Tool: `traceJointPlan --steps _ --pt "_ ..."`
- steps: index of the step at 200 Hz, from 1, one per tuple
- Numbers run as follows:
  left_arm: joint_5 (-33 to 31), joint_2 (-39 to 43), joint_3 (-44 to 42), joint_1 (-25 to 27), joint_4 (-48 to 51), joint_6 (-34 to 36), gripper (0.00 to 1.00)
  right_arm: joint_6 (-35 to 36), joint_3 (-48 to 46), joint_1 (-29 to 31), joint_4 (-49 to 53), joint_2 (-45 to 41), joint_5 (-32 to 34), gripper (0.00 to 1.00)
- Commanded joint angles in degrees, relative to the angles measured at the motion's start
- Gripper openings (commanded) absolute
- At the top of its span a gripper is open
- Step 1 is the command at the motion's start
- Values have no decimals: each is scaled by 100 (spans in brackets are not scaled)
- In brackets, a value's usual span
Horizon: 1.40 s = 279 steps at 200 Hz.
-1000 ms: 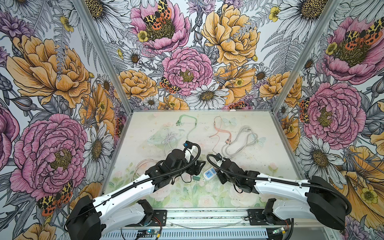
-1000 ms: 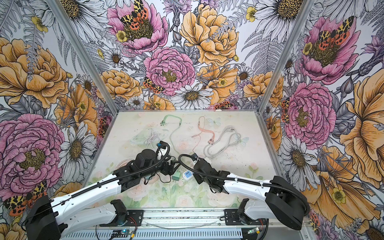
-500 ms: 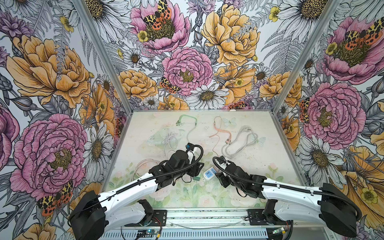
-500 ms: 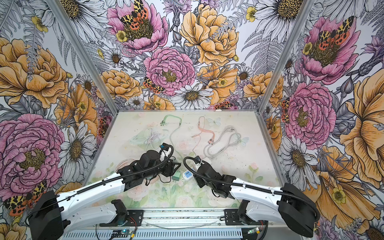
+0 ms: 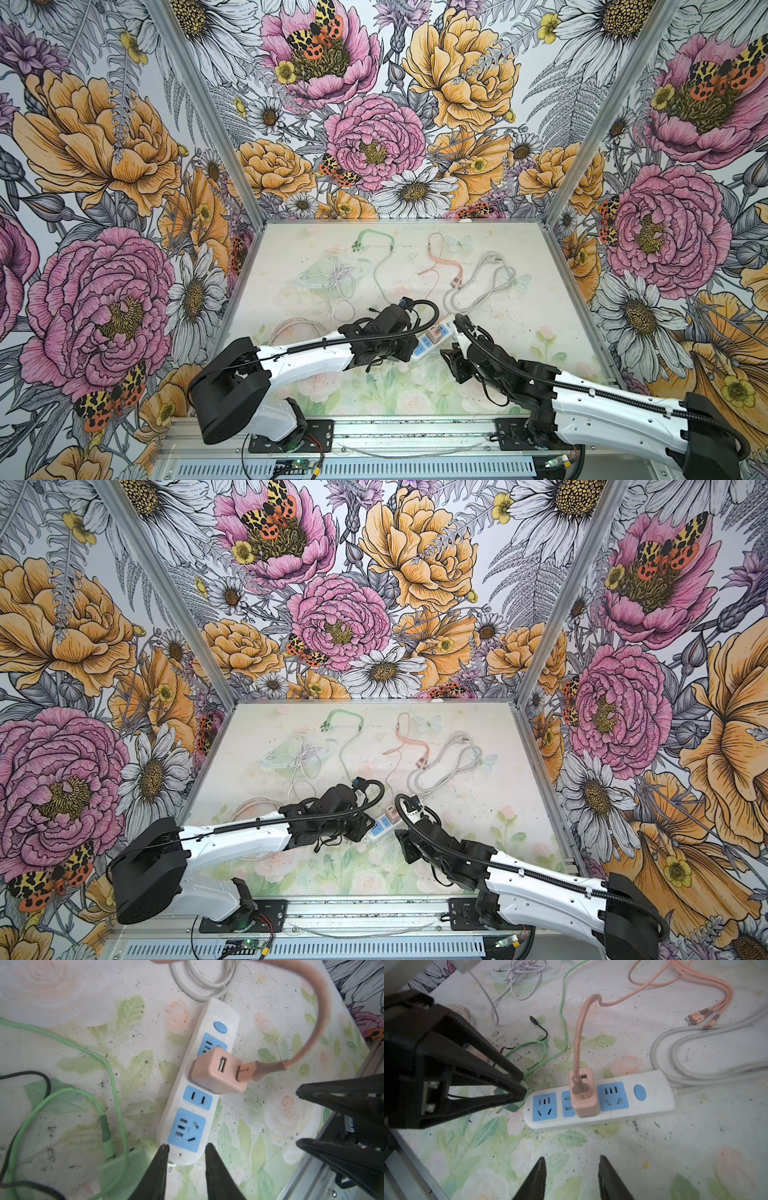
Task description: Insert the plug
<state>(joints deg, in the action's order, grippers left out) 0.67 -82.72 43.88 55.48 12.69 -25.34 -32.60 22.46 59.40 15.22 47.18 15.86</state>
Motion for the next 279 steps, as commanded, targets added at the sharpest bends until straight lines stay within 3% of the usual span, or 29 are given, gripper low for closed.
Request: traceJointPlan --steps 1,38,100,162,207,279 --pt "-187 -184 202 34 70 -214 26 -409 -80 -87 45 -438 226 44" --pt "-315 -323 250 6 111 -435 19 -323 -149 -414 264 -1025 121 30" --pt "-497 -577 354 -68 339 -824 15 -173 165 -876 480 -320 -326 31" --pt "-559 -691 378 -224 512 -1130 15 -336 285 -971 547 -149 -73 31" --pt "-345 -822 325 -240 509 -1131 15 -520 333 -1009 703 -50 -24 29" --pt "296 -1052 436 159 477 -904 17 -708 459 -1206 1105 -433 67 29"
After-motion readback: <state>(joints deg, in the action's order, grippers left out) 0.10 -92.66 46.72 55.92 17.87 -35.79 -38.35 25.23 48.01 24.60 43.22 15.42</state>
